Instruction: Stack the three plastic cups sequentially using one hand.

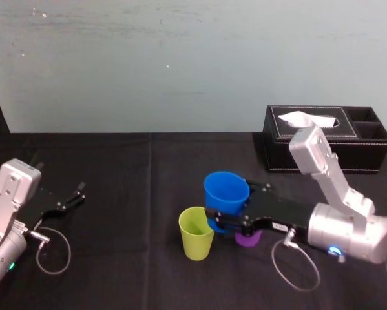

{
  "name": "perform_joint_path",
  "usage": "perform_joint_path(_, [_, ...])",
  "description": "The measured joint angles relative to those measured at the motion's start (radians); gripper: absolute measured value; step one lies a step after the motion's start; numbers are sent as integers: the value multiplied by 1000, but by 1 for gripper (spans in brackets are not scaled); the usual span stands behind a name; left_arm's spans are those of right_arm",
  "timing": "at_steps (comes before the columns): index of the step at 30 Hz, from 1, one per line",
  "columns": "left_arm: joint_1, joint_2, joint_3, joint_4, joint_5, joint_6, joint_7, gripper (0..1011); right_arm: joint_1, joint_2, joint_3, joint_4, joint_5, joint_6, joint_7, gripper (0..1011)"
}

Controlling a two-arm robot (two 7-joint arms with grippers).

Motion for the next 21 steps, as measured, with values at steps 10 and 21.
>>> perform_joint_path(10, [0,0,0,0,0,0,0,1000,69,-56,-49,75,22,2,-1,730])
perform_joint_path(21, [0,0,0,0,0,0,0,1000,106,-84,-94,123,23,-15,-10,730])
